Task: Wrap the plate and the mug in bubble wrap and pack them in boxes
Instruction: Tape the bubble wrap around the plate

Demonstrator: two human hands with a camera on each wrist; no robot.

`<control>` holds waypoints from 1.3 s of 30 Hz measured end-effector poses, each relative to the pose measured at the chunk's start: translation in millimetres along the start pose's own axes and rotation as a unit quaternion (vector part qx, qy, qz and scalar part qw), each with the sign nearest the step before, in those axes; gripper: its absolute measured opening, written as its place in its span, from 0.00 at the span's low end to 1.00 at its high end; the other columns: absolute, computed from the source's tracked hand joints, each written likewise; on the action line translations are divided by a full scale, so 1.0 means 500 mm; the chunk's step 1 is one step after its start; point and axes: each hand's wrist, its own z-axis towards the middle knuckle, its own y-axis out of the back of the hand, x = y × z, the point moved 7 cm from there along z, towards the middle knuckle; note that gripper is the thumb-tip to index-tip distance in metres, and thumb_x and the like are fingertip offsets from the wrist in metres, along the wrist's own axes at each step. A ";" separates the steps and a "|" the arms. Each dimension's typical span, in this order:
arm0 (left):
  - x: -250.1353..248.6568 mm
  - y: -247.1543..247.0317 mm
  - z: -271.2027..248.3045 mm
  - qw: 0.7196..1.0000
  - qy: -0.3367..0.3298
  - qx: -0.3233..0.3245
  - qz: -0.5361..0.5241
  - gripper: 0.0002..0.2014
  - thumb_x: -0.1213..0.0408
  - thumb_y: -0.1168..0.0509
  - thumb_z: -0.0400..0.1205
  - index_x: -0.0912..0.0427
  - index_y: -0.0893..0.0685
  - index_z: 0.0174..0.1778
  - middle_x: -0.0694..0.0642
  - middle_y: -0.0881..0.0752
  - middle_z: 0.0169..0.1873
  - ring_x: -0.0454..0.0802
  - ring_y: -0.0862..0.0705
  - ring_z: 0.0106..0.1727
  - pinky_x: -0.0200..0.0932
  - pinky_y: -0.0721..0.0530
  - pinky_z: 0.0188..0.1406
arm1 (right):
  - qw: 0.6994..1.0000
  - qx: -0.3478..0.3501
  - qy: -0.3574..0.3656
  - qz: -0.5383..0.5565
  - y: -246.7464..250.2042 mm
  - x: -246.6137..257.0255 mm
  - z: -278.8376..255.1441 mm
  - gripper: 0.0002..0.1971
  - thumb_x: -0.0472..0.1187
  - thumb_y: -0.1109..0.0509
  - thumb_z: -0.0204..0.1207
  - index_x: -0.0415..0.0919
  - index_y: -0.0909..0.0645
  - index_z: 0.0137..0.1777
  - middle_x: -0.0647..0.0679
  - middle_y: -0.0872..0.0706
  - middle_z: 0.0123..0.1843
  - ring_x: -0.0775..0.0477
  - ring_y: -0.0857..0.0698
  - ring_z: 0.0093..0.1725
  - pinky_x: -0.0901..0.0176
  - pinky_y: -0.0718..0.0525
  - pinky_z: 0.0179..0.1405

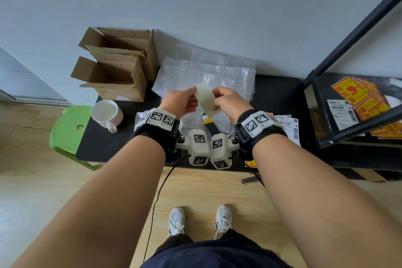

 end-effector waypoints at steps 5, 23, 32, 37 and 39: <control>-0.009 -0.018 -0.014 0.999 -0.028 0.032 -0.023 0.10 0.66 0.32 0.82 0.72 0.16 0.47 0.65 0.12 0.40 0.53 0.12 0.36 0.39 0.11 0.39 | 0.996 -0.008 -0.084 -0.011 0.009 0.011 -0.001 0.17 0.39 0.36 0.81 0.36 0.23 0.69 0.41 0.20 0.65 0.44 0.23 0.59 0.55 0.28 0.55; -0.019 -0.031 -0.051 0.998 -0.018 0.025 -0.046 0.12 0.69 0.30 0.81 0.77 0.17 0.52 0.70 0.12 0.43 0.57 0.10 0.39 0.44 0.09 0.42 | 1.000 -0.005 -0.001 0.028 0.016 0.027 -0.026 0.03 0.31 0.39 0.77 0.39 0.26 0.47 0.47 0.24 0.39 0.51 0.27 0.36 0.58 0.33 0.33; -0.015 -0.032 -0.057 0.999 -0.007 0.020 -0.044 0.11 0.70 0.30 0.81 0.77 0.17 0.50 0.69 0.12 0.40 0.57 0.11 0.37 0.45 0.09 0.42 | 1.000 -0.004 0.010 0.006 0.012 0.017 -0.018 0.11 0.25 0.40 0.70 0.43 0.26 0.42 0.47 0.24 0.37 0.48 0.27 0.37 0.57 0.31 0.35; -0.020 -0.035 -0.055 0.999 -0.008 0.013 -0.048 0.12 0.68 0.28 0.80 0.76 0.15 0.50 0.68 0.11 0.41 0.57 0.10 0.38 0.43 0.10 0.40 | 0.999 -0.024 0.022 -0.008 0.014 0.011 -0.019 0.17 0.21 0.46 0.69 0.41 0.26 0.48 0.47 0.27 0.37 0.49 0.30 0.35 0.56 0.32 0.34; -0.022 -0.034 -0.055 0.999 -0.007 0.013 -0.051 0.12 0.68 0.29 0.80 0.76 0.16 0.49 0.67 0.11 0.40 0.56 0.10 0.37 0.42 0.10 0.39 | 1.000 -0.016 0.023 0.014 0.012 0.012 -0.017 0.12 0.24 0.43 0.71 0.41 0.26 0.46 0.46 0.26 0.38 0.49 0.29 0.36 0.57 0.32 0.35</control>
